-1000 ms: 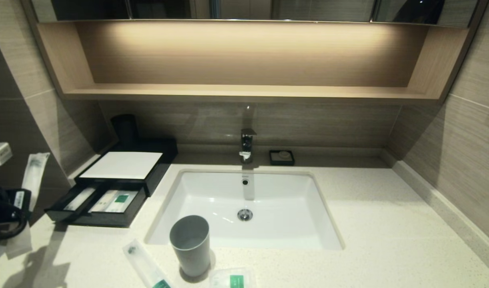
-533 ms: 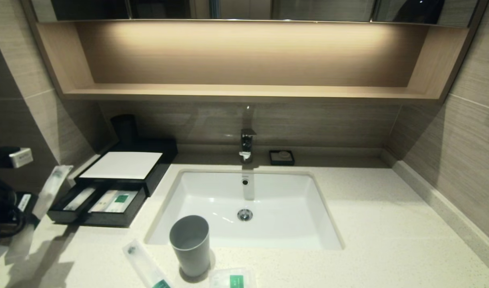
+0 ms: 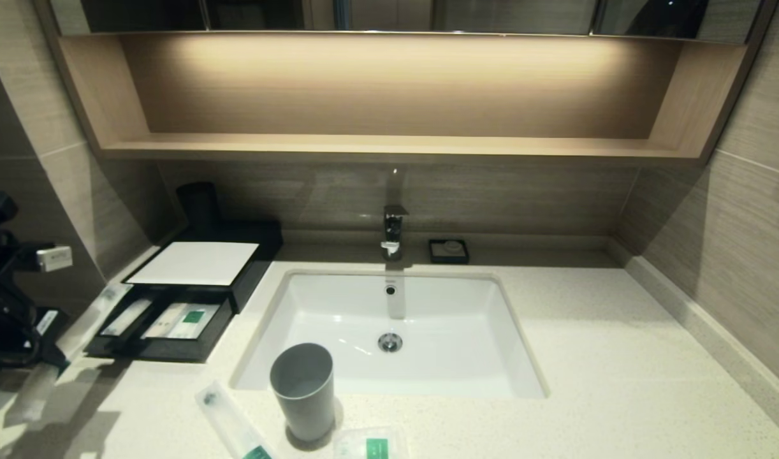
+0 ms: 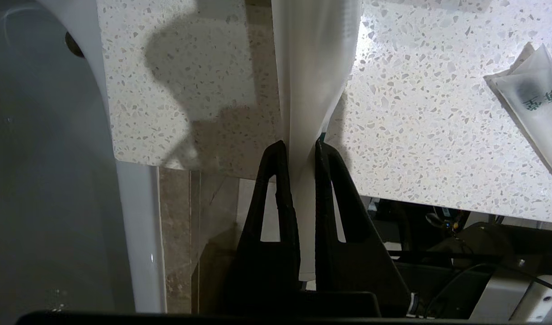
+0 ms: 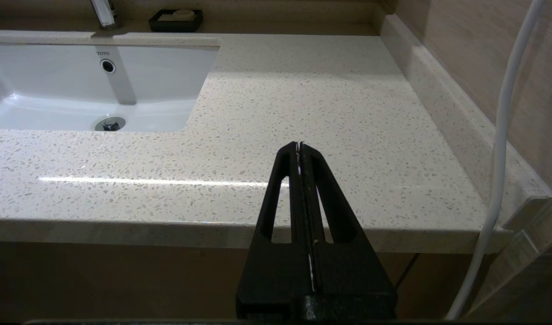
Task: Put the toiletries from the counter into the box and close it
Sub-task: Place the bathroom toiletry into the drawer
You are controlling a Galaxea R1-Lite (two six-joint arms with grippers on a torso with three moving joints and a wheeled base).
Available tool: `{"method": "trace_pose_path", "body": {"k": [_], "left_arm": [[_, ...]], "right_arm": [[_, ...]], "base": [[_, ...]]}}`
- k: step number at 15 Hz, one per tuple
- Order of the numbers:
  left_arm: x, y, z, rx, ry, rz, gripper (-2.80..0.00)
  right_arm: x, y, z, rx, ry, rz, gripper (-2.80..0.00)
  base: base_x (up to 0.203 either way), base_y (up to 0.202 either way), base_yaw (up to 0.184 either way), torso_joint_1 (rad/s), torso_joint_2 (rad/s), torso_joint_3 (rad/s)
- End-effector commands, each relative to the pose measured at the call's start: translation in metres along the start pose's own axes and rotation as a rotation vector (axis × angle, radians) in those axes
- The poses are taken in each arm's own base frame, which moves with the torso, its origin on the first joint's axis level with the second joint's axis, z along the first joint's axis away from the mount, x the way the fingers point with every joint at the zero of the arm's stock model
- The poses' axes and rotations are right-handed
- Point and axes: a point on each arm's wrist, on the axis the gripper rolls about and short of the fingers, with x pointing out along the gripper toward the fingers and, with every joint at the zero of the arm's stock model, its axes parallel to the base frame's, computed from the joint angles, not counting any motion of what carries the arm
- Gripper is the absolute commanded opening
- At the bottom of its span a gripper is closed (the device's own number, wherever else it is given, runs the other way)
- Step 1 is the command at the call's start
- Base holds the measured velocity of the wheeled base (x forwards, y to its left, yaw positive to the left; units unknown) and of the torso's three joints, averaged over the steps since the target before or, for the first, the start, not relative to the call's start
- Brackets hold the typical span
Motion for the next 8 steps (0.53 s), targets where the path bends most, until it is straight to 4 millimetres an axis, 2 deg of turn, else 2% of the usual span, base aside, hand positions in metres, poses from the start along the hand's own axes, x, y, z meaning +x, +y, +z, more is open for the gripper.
{"method": "trace_pose_path", "body": {"k": [1, 5, 8], "left_arm": [[0.009, 0.006, 0.005, -0.016, 0.057, -0.016, -2.80], [0.003, 0.014, -0.002, -0.050, 0.115, -0.022, -2.80], [-0.001, 0.011, -0.007, -0.053, 0.147, -0.035, -2.80]], "right_arm": [[0.000, 0.000, 0.000, -0.001, 0.002, 0.000, -2.80], [0.000, 0.000, 0.000, -0.002, 0.002, 0.000, -2.80], [0.000, 0.000, 0.000, -0.002, 0.002, 0.000, -2.80]], "base": [[0.000, 0.000, 0.000, 0.000, 0.00, 0.000], [0.000, 0.000, 0.000, 0.000, 0.00, 0.000], [0.000, 0.000, 0.000, 0.000, 0.00, 0.000]]}}
